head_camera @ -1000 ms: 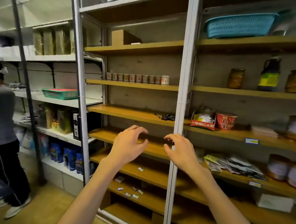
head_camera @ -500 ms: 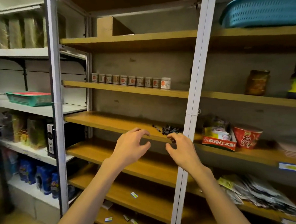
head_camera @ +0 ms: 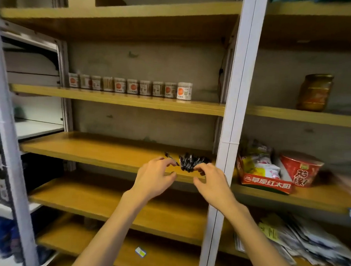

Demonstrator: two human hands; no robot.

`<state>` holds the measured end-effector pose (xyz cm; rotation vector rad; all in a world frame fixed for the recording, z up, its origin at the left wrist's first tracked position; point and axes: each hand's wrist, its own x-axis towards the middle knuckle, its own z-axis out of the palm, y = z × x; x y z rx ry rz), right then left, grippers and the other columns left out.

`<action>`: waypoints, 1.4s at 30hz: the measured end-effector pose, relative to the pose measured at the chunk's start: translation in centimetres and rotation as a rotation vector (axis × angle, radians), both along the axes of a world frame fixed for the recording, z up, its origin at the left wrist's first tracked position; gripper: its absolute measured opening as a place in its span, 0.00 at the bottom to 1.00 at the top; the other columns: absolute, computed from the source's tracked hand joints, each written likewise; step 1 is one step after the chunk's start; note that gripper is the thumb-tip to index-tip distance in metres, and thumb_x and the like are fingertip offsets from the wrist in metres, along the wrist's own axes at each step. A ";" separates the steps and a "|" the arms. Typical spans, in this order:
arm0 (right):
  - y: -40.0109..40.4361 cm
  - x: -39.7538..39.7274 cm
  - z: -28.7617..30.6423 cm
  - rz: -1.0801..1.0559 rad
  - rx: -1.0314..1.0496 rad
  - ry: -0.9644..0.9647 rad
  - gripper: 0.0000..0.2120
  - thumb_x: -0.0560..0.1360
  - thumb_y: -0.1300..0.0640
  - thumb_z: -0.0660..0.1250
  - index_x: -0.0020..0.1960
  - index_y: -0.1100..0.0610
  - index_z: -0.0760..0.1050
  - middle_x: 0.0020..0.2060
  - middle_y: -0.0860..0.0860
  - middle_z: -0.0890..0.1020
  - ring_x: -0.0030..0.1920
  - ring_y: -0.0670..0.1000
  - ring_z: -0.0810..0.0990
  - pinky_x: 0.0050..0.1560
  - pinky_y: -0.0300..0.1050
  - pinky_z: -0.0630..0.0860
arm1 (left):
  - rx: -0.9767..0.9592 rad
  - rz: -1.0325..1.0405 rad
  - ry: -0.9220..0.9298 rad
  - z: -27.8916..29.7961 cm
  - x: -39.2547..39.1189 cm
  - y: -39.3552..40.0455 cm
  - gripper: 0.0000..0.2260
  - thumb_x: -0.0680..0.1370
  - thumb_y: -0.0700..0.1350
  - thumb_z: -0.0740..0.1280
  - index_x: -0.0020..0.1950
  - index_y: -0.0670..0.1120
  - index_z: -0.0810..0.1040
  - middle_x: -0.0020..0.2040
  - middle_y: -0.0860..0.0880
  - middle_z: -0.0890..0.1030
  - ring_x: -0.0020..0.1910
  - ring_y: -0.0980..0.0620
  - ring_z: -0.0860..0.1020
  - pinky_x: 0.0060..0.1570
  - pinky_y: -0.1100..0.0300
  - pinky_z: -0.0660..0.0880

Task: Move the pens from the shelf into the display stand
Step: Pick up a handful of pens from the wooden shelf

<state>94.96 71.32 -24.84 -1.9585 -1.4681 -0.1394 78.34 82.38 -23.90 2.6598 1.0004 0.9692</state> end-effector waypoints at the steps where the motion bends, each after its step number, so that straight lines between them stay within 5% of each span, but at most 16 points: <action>1: 0.7 0.5 -0.1 0.001 -0.001 0.001 0.17 0.80 0.53 0.68 0.69 0.49 0.74 0.61 0.46 0.77 0.58 0.44 0.75 0.58 0.37 0.73 | -0.008 0.002 0.001 -0.2 0.8 1.0 0.14 0.78 0.56 0.66 0.63 0.58 0.78 0.57 0.55 0.78 0.49 0.54 0.78 0.47 0.56 0.78; 4: 3.0 1.8 0.0 -0.008 -0.017 0.001 0.18 0.80 0.52 0.67 0.70 0.49 0.74 0.63 0.47 0.76 0.62 0.47 0.76 0.61 0.41 0.75 | -0.040 0.042 0.025 -0.7 3.2 3.9 0.13 0.79 0.56 0.66 0.63 0.57 0.78 0.57 0.54 0.79 0.47 0.54 0.78 0.48 0.57 0.77; 7: 5.3 3.0 0.4 -0.015 0.001 0.002 0.18 0.81 0.52 0.67 0.70 0.50 0.73 0.64 0.47 0.76 0.63 0.46 0.75 0.57 0.35 0.71 | -0.056 0.097 0.048 -1.2 5.3 6.7 0.15 0.79 0.56 0.67 0.65 0.55 0.78 0.60 0.51 0.80 0.57 0.49 0.79 0.57 0.52 0.77; 13: 9.1 3.9 0.6 -0.018 0.037 -0.005 0.16 0.80 0.53 0.68 0.67 0.49 0.74 0.62 0.46 0.76 0.56 0.40 0.70 0.59 0.36 0.68 | -0.126 0.185 0.185 -2.1 8.8 11.0 0.17 0.79 0.59 0.64 0.66 0.56 0.77 0.64 0.49 0.79 0.66 0.46 0.76 0.70 0.41 0.65; 23: 12.9 5.7 -0.2 -0.060 -0.005 0.026 0.14 0.82 0.54 0.65 0.67 0.50 0.73 0.65 0.47 0.73 0.63 0.44 0.69 0.58 0.36 0.66 | -0.122 0.237 0.317 -2.2 13.5 15.2 0.19 0.80 0.60 0.62 0.65 0.51 0.74 0.62 0.45 0.79 0.66 0.43 0.73 0.63 0.43 0.68; 29: 14.3 6.5 -1.7 -0.160 0.002 0.028 0.14 0.81 0.55 0.66 0.67 0.50 0.73 0.63 0.48 0.75 0.65 0.48 0.70 0.58 0.38 0.67 | -0.276 0.299 0.232 -2.4 13.4 16.7 0.37 0.77 0.58 0.70 0.75 0.38 0.59 0.64 0.42 0.77 0.64 0.41 0.77 0.58 0.49 0.75; 37: 14.7 6.8 -2.9 -0.267 0.107 0.043 0.15 0.80 0.55 0.67 0.66 0.49 0.74 0.62 0.47 0.76 0.64 0.48 0.71 0.66 0.46 0.71 | -0.210 0.344 0.428 -1.9 12.4 17.8 0.16 0.84 0.48 0.58 0.67 0.43 0.77 0.62 0.45 0.80 0.62 0.45 0.78 0.54 0.55 0.76; 42: 14.9 7.1 -2.3 -0.280 0.123 0.011 0.16 0.80 0.54 0.66 0.67 0.49 0.73 0.63 0.47 0.76 0.66 0.48 0.71 0.66 0.46 0.69 | -0.340 0.261 0.271 -2.0 13.2 17.0 0.26 0.83 0.61 0.56 0.62 0.41 0.79 0.59 0.43 0.81 0.58 0.42 0.79 0.53 0.53 0.74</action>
